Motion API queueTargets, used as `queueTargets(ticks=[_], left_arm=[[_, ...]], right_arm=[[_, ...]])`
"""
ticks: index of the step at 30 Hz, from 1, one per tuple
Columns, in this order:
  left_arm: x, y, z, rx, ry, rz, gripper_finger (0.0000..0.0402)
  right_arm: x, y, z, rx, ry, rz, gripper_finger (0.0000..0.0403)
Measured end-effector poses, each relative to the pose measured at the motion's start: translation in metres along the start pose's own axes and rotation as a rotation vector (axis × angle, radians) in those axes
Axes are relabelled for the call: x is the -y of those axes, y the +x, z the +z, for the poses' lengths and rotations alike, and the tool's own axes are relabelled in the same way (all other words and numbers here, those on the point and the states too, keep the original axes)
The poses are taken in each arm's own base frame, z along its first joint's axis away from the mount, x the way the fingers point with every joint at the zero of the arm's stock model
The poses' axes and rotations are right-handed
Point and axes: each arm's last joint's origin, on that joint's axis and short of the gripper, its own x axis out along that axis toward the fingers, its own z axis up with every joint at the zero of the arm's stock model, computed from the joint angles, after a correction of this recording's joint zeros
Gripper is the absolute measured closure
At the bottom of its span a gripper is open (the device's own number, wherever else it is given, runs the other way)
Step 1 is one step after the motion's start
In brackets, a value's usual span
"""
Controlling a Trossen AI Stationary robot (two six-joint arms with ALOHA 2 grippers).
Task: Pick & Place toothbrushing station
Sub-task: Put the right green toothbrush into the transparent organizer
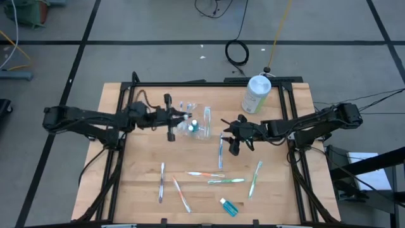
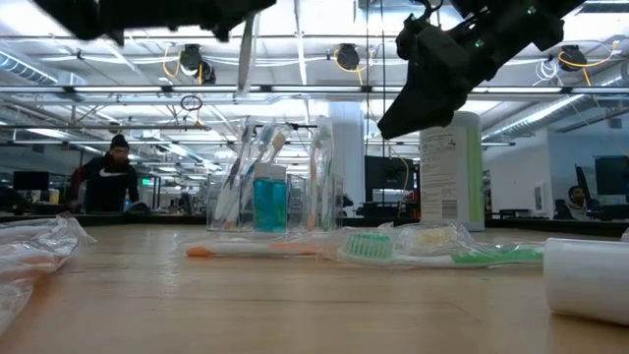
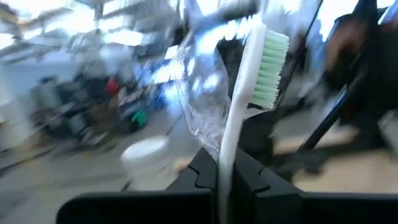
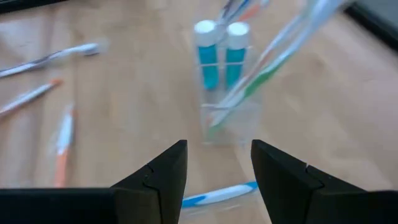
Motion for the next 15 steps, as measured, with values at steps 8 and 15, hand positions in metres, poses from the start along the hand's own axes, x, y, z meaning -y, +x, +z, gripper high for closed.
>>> queueTargets(ticks=[8,15], left_arm=[[0.012,-0.010,-0.054,0.224,-0.162,0.005,0.0390],[0.022,0.031,-0.086,0.180,-0.179,0.011,0.0394]], right_arm=[[-0.001,0.000,0.006,0.057,0.013,0.011,0.0232],[-0.001,0.000,0.006,0.060,0.014,0.012,0.0232]])
